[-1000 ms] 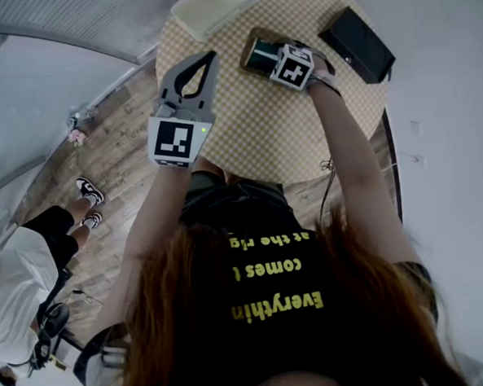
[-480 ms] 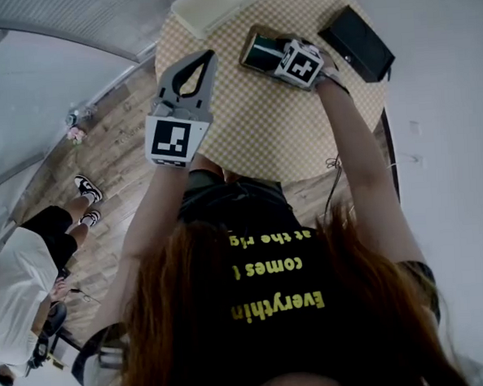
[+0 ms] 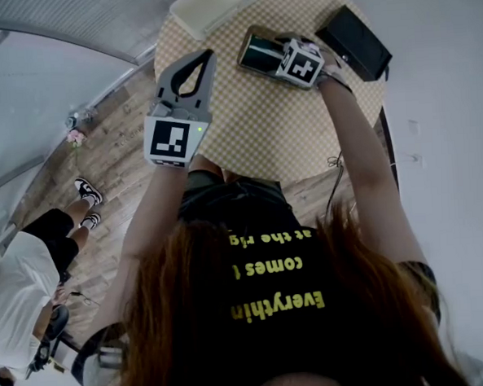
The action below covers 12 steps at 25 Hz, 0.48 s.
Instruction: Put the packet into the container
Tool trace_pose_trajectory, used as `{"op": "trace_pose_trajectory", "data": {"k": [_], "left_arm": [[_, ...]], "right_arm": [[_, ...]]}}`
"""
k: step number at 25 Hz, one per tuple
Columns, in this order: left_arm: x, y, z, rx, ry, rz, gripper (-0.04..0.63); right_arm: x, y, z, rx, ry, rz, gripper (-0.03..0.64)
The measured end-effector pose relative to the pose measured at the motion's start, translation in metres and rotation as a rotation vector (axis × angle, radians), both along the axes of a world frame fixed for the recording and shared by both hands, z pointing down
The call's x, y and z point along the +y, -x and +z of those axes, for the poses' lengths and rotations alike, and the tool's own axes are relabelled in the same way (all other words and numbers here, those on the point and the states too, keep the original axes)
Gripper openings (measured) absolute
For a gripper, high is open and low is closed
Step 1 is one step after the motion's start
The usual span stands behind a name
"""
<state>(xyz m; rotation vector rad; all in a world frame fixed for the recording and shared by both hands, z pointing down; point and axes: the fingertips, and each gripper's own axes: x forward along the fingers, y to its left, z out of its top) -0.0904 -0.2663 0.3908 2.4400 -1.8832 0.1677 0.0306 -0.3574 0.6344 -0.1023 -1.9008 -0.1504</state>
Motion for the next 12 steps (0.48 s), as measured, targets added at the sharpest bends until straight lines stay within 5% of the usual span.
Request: {"op": "trace_pose_trajectory", "data": {"k": [7, 12], "left_arm": [[0.005, -0.001, -0.004, 0.005, -0.007, 0.003, 0.000], [0.008, -0.002, -0.008, 0.001, -0.019, 0.012, 0.000]], "right_arm": [[0.001, -0.001, -0.018, -0.026, -0.013, 0.003, 0.381], [0.006, -0.003, -0.029, -0.047, -0.022, 0.026, 0.147]]}}
